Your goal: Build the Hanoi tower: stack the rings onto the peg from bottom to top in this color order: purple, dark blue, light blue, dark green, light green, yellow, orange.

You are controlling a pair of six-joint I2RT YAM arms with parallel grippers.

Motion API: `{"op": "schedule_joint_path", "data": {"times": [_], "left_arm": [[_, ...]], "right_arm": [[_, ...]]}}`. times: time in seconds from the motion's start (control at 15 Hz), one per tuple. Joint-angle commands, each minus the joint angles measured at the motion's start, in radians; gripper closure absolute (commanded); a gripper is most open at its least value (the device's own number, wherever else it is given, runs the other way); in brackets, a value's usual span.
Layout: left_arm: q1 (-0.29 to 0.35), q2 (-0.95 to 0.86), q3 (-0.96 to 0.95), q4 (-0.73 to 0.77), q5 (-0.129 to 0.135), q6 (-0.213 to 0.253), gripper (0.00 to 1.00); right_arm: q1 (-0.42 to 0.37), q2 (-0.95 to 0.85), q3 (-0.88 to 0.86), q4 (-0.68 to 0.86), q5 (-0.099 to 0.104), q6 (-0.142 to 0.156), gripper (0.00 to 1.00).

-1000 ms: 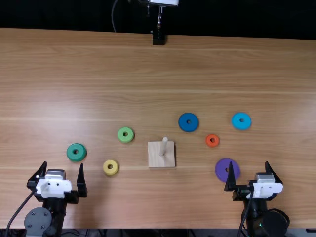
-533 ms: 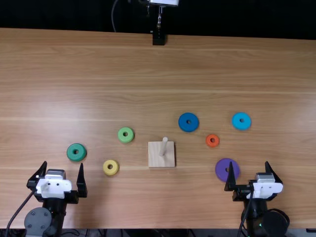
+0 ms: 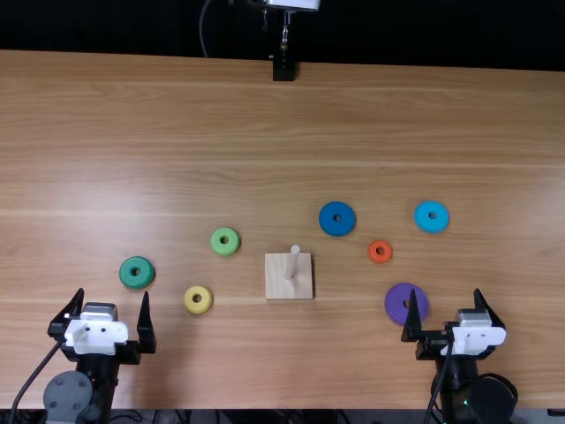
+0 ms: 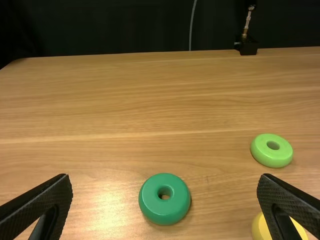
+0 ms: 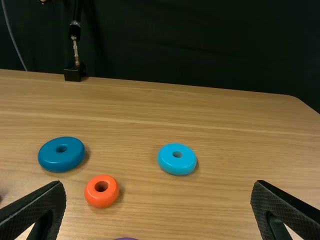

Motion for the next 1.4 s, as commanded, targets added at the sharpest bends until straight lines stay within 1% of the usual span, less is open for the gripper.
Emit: {"op": "schedule_joint_path", "data": {"times": [0.0,0.13,0.27,0.4,0.47,0.53,0.6,0.67,0.8,0.87,0.93,1.0,1.07,1.13,1.2,1.33], "left_arm": [[0.0,-0.012,-0.055,-0.011,-0.007,-0.007,0.0],[0.0,-0.012,-0.055,-0.011,-0.007,-0.007,0.0],[0.0,-0.012,-0.055,-0.011,-0.007,-0.007,0.0],[0.0,-0.012,-0.055,-0.011,-0.007,-0.007,0.0],[0.0,-0.012,-0.055,-0.011,-0.007,-0.007,0.0],[0.0,-0.012,-0.055,-0.011,-0.007,-0.007,0.0],[0.0,-0.012,-0.055,-0.011,-0.007,-0.007,0.0],[0.0,-0.012,-0.055,-0.011,-0.007,-0.007,0.0],[0.0,-0.012,-0.055,-0.011,-0.007,-0.007,0.0],[0.0,-0.012,-0.055,-0.011,-0.007,-0.007,0.0],[0.0,-0.012,-0.055,-0.011,-0.007,-0.007,0.0],[0.0,-0.012,-0.055,-0.011,-0.007,-0.007,0.0],[0.0,-0.012,-0.056,-0.011,-0.007,-0.007,0.0],[0.0,-0.012,-0.055,-0.011,-0.007,-0.007,0.0],[0.0,-0.012,-0.055,-0.011,-0.007,-0.007,0.0],[0.0,-0.012,-0.055,-0.011,-0.007,-0.007,0.0]], "right_arm": [[-0.008,-0.013,-0.028,-0.006,0.014,-0.002,0.0],[-0.01,-0.013,-0.024,-0.008,0.014,0.009,0.0],[-0.017,-0.013,0.005,-0.023,0.014,0.007,0.0],[-0.02,-0.013,0.081,-0.025,0.005,0.009,0.0],[-0.019,-0.013,0.119,-0.025,-0.006,0.011,0.0],[-0.02,-0.013,0.156,-0.025,-0.034,0.011,0.0],[-0.02,-0.013,0.179,-0.023,-0.059,0.039,0.0],[-0.02,-0.002,0.208,-0.021,-0.072,0.099,0.0],[-0.019,0.088,0.311,-0.025,-0.074,0.223,0.0],[-0.011,0.144,0.383,-0.04,-0.076,0.271,0.0],[-0.011,0.207,0.45,-0.076,-0.076,0.291,0.0],[-0.011,0.283,0.518,-0.141,-0.076,0.291,0.0],[-0.01,0.375,0.598,-0.236,-0.076,0.295,0.0],[-0.008,0.464,0.69,-0.325,-0.069,0.296,0.0],[-0.003,0.555,0.771,-0.419,-0.069,0.295,0.0],[0.0,0.704,0.835,-0.71,-0.065,0.296,0.0]]}}
